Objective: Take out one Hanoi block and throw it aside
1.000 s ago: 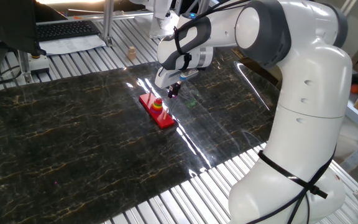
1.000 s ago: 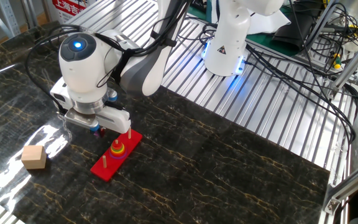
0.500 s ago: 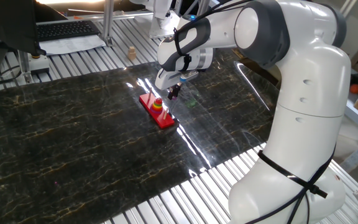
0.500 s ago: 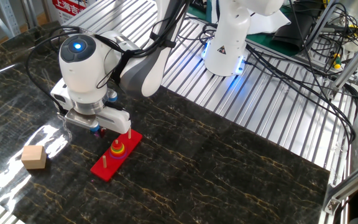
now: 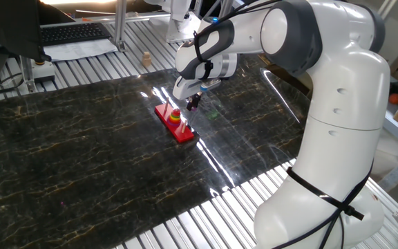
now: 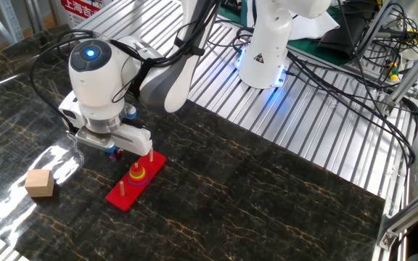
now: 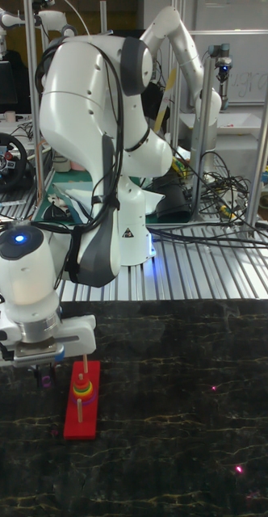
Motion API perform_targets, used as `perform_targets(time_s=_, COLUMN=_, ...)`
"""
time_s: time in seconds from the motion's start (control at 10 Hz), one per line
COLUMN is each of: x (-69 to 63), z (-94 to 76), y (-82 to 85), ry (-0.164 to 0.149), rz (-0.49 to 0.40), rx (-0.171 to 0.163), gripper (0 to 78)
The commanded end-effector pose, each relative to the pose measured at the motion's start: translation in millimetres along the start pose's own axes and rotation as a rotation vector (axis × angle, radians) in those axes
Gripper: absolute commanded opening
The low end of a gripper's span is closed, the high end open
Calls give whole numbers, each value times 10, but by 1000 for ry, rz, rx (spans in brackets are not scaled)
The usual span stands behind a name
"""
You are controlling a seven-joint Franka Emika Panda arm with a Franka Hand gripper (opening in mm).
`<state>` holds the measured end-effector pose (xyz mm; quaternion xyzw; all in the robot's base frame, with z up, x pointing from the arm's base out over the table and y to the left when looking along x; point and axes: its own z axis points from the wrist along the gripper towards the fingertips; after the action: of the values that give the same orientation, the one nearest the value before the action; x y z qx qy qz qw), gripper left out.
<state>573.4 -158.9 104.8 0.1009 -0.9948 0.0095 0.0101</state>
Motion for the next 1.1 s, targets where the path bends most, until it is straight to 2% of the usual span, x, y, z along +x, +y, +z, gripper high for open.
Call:
perform_targets(time_s=0.1, x=-7, z=-14, y=-8, ry=-3, rz=1, rx=2, gripper=11)
perform_targets(time_s=1.1, x=-6, z=-9, y=-9, ry=-11, rz=12, rx=13, gripper=11)
